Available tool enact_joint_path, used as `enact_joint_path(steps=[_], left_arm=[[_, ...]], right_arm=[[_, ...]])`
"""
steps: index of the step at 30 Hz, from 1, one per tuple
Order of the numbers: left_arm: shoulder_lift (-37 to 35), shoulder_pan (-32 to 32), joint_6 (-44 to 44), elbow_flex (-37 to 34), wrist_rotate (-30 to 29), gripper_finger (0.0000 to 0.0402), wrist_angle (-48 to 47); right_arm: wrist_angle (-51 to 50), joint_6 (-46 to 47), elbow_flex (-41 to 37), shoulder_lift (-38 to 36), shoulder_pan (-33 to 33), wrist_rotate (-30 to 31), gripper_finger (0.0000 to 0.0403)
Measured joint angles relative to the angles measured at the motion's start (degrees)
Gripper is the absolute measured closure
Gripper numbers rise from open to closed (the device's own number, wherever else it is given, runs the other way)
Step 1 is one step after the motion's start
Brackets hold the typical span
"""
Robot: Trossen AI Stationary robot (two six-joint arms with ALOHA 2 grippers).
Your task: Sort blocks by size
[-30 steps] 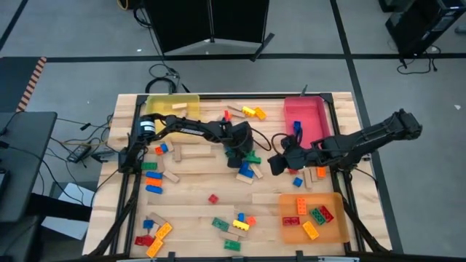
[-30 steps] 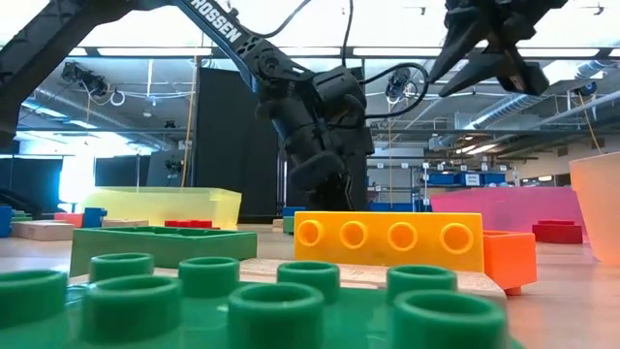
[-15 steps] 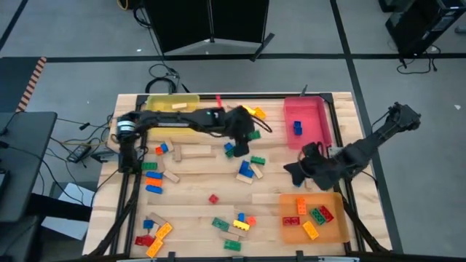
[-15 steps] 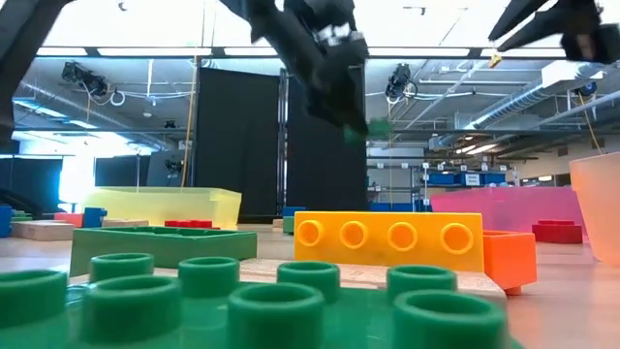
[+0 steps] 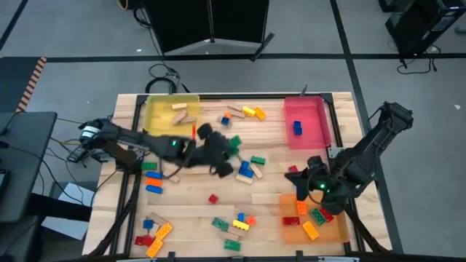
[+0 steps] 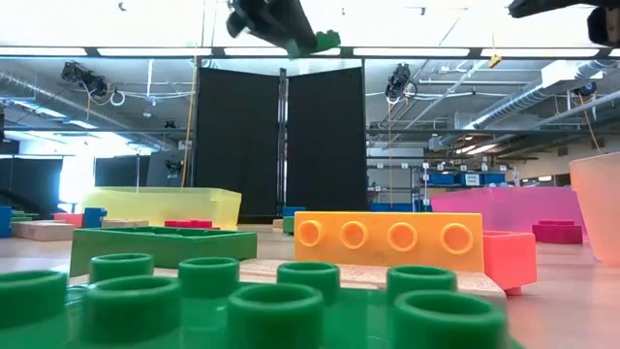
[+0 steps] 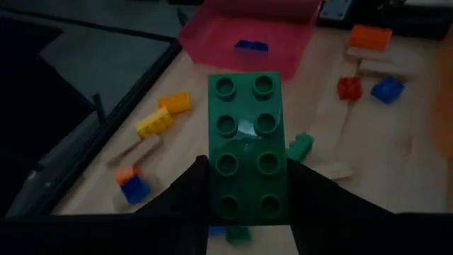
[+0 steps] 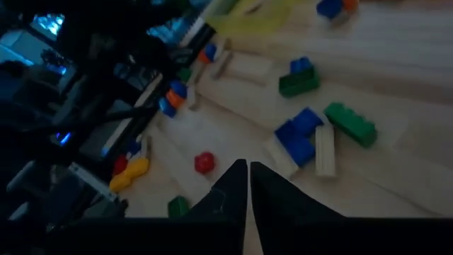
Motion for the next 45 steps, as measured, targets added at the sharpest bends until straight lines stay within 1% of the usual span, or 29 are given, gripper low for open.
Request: enact_joint_path(steps=[3, 6, 9, 13, 17, 22, 27, 31, 36, 40, 42, 45], left_arm=[[0.78, -4.28, -4.09, -2.07, -4.3, 0.0247, 0.46], [2.37, -6.86, -6.56, -3.06, -5.48, 0.023, 2.82], [3.39, -8.03, -7.41, -3.06, -5.99, 0.0228, 6.32], [3.82, -8.41, -7.37, -3.08, -5.77, 0.0238, 9.17], [3.86, -8.41, -7.35, -3.06, -5.08, 0.0239, 9.19], [3.86, -8.39, -6.92, -3.06, -4.18, 0.024, 9.16], [3.86, -8.22, -4.44, -3.06, -4.09, 0.024, 9.16], [3.86, -7.61, -4.07, -3.06, -4.08, 0.024, 9.16], [3.89, -7.18, -4.01, -3.06, -4.08, 0.024, 9.11], [3.93, -6.7, -2.3, -3.06, -4.08, 0.024, 10.03], [3.93, -6.35, -2.14, -3.0, -4.09, 0.024, 10.21], [3.93, -5.79, -2.02, -3.0, -4.08, 0.024, 10.33]], right_arm=[[4.53, -2.66, 0.0, 3.18, -1.86, 2.78, 0.0365], [9.36, -5.21, 0.0, 6.04, -5.26, 3.21, 0.0343], [15.25, -7.72, 0.0, 8.67, -8.63, 2.68, 0.0306], [24.27, -12.93, 0.0, 11.38, -12.64, 1.97, 0.0243], [31.52, -18.51, 0.0, 12.9, -16.26, -1.07, 0.0187], [40.45, -23.36, 0.0, 13.34, -19.13, -4.34, 0.015], [47.64, -30.1, 0.0, 13.5, -21.51, -7.16, 0.0135], [50.59, -32.5, 0.0, 13.74, -24.25, -12.29, 0.0133], [50.59, -32.52, 0.0, 13.71, -27.84, -18.58, 0.0137], [51.11, -32.9, 0.02, 14.76, -30.05, -21.82, 0.0137], [52.13, -34.58, 0.02, 15.38, -31.17, -23.66, 0.0138], [52.12, -35.47, 0.02, 15.68, -32.63, -27.33, 0.015]])
